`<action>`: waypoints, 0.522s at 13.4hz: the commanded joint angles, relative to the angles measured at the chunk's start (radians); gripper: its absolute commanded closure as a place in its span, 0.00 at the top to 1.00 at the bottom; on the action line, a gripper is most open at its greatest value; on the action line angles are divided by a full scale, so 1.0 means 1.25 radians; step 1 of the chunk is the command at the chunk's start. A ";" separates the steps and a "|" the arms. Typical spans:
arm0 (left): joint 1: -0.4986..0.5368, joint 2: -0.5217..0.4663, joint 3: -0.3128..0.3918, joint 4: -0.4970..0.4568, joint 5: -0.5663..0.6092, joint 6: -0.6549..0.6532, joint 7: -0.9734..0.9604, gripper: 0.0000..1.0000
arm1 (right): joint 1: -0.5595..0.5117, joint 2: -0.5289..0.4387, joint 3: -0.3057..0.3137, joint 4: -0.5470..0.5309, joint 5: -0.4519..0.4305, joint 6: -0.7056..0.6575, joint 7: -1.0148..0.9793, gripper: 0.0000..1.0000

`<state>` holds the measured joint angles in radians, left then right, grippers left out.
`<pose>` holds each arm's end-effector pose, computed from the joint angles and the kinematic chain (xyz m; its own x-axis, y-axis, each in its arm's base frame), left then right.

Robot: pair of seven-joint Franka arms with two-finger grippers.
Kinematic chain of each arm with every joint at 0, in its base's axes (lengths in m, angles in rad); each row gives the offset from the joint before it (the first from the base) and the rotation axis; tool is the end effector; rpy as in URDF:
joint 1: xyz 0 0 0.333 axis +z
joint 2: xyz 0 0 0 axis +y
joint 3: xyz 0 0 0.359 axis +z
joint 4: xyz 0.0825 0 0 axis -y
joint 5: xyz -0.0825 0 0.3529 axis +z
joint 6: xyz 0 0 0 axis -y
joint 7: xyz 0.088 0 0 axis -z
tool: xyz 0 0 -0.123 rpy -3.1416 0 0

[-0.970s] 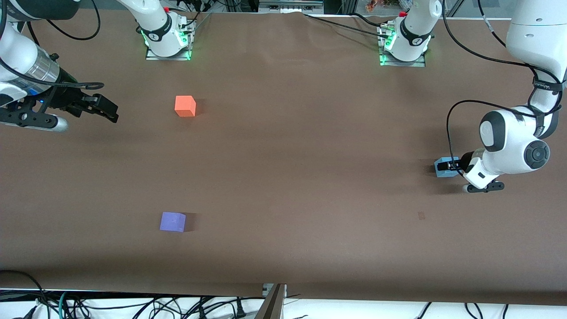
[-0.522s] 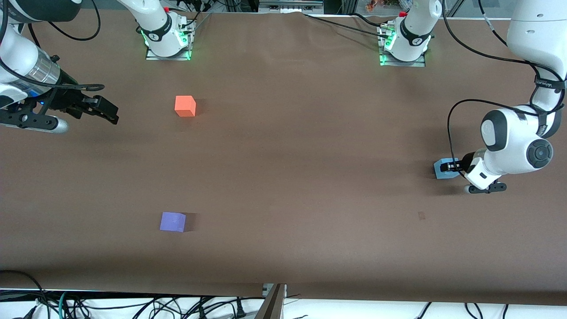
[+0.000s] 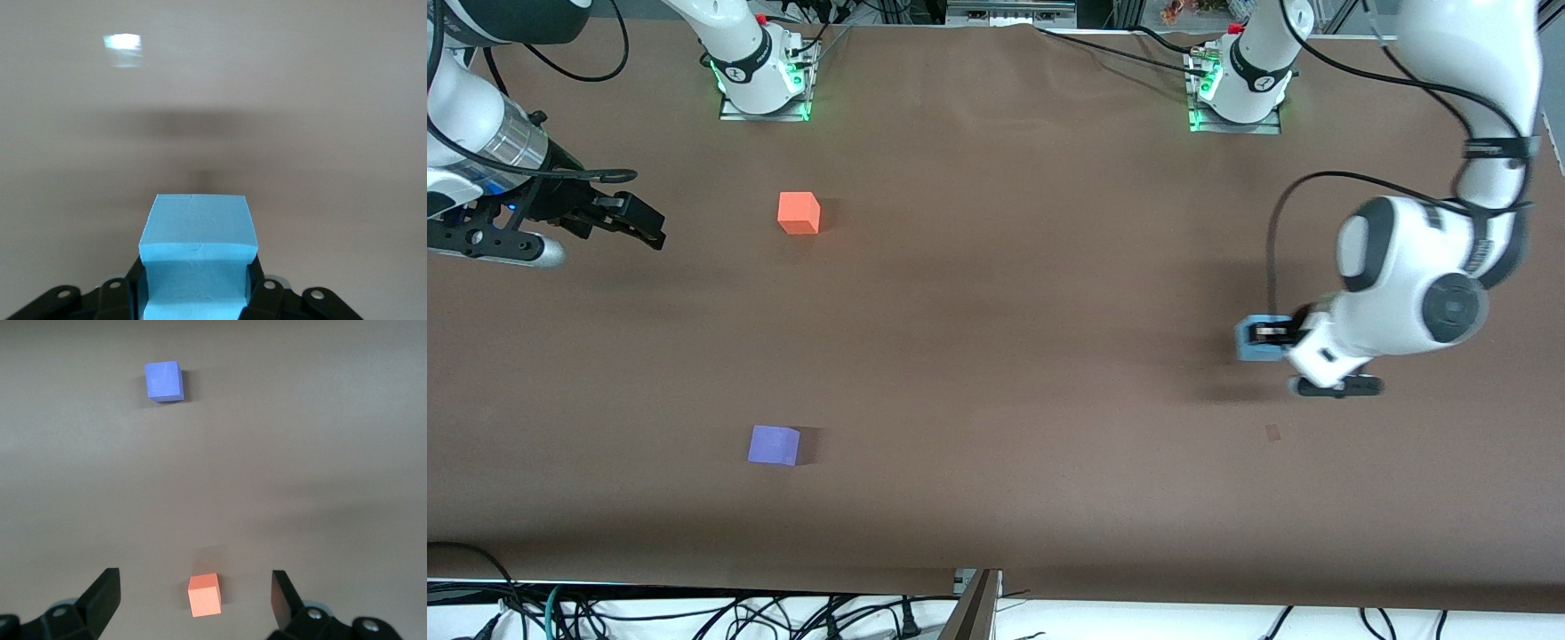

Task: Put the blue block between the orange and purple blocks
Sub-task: 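Lift the blue cube with the left gripper and carry it toward the table middle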

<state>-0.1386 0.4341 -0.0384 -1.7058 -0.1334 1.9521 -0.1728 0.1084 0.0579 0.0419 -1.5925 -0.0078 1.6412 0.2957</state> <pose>0.6202 -0.1191 0.3670 0.9767 0.0480 -0.2092 0.0688 -0.9932 0.0935 0.5424 0.0805 0.6170 0.9895 -0.1444 -0.0072 -0.1443 -0.9895 0.0078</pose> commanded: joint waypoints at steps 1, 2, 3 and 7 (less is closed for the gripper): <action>-0.127 0.035 0.004 0.046 -0.026 -0.007 -0.129 0.29 | -0.004 0.002 0.008 0.012 -0.013 -0.002 0.011 1.00; -0.171 0.061 0.004 0.086 -0.026 -0.006 -0.196 0.31 | -0.004 0.002 0.008 0.014 -0.013 -0.001 0.011 1.00; -0.214 0.084 0.004 0.116 -0.022 -0.004 -0.251 0.32 | -0.004 0.003 0.008 0.014 -0.013 -0.001 0.011 1.00; -0.345 0.172 0.005 0.158 -0.017 0.142 -0.344 0.32 | -0.004 0.003 0.008 0.012 -0.013 0.000 0.011 1.00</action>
<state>-0.5195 0.5705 -0.0518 -1.5640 -0.1485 2.0604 -0.5833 0.1084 0.0579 0.0423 -1.5924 -0.0084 1.6420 0.2957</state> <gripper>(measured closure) 0.427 0.000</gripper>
